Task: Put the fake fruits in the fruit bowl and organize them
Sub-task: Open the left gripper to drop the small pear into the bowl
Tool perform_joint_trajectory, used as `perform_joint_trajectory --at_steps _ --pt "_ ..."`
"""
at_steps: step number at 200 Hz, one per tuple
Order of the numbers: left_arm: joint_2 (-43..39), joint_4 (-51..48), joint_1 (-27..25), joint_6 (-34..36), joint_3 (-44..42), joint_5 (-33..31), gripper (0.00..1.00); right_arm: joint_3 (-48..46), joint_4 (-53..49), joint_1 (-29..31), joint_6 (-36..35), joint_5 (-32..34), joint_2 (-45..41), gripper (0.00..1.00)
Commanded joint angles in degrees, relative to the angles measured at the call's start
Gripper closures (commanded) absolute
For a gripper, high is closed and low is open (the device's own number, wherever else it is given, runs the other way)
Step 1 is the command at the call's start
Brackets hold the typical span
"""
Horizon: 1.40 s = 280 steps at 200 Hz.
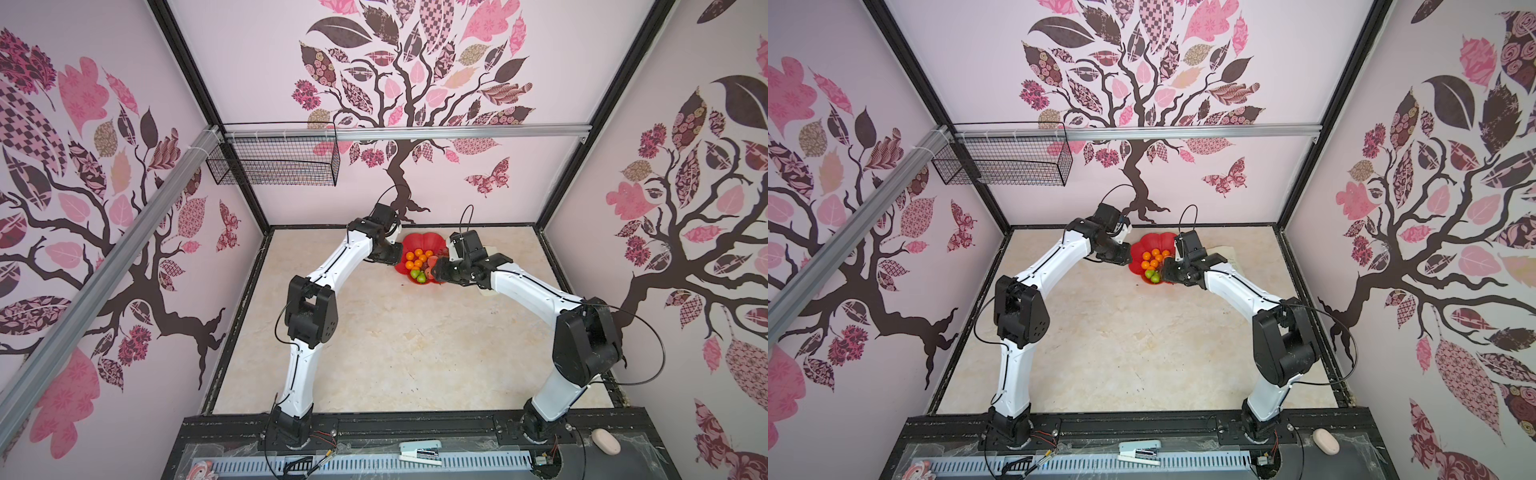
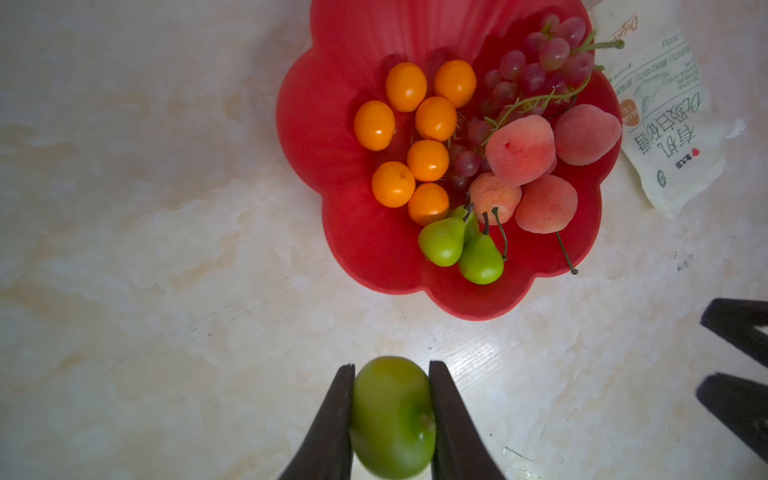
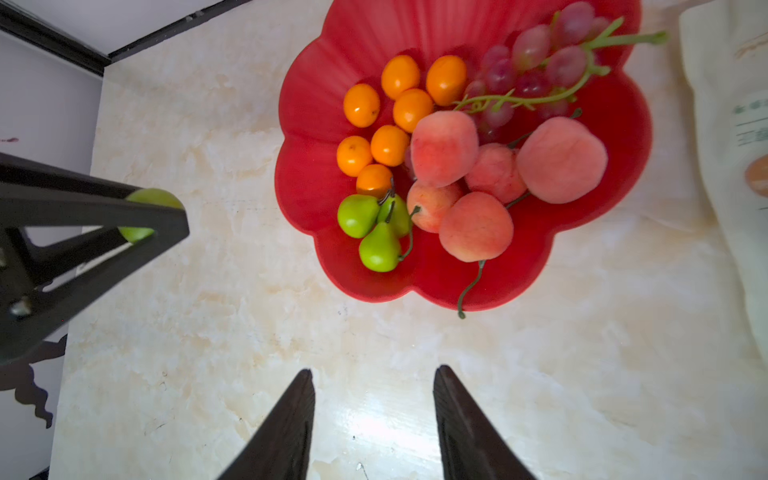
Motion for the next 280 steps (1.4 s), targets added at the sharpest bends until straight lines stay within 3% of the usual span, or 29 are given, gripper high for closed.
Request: perform_joint_trajectory --at_steps 1,120,171,203,254,280 --pt "4.0 -3.1 -0.6 -0.3 5.0 0.5 0.75 -0.1 -1.0 -0.5 -1.2 0.6 -4.1 0.5" --pt "15.7 -1.4 -1.5 -4.0 16.1 4.7 0.75 -1.1 -0.8 -4.0 -1.7 -0.4 -3.3 0.5" --pt "18.0 -1.6 -1.6 -4.4 17.7 3.8 0.66 -1.6 -0.9 -4.5 -2.0 0.0 -3.8 0.5" --pt "17.2 -1.4 -1.5 -4.6 17.8 3.3 0.53 -2.0 -0.9 -5.2 -2.0 0.8 -3.8 0.49" --pt "12.7 -1.0 -1.6 -3.9 16.8 3.6 0.46 -3.9 1.5 -9.3 2.2 2.7 -3.9 0.49" --pt "5.9 4.2 -1.5 -4.4 9.8 5.4 0.44 -3.8 3.3 -12.9 4.6 0.4 -1.9 0.5"
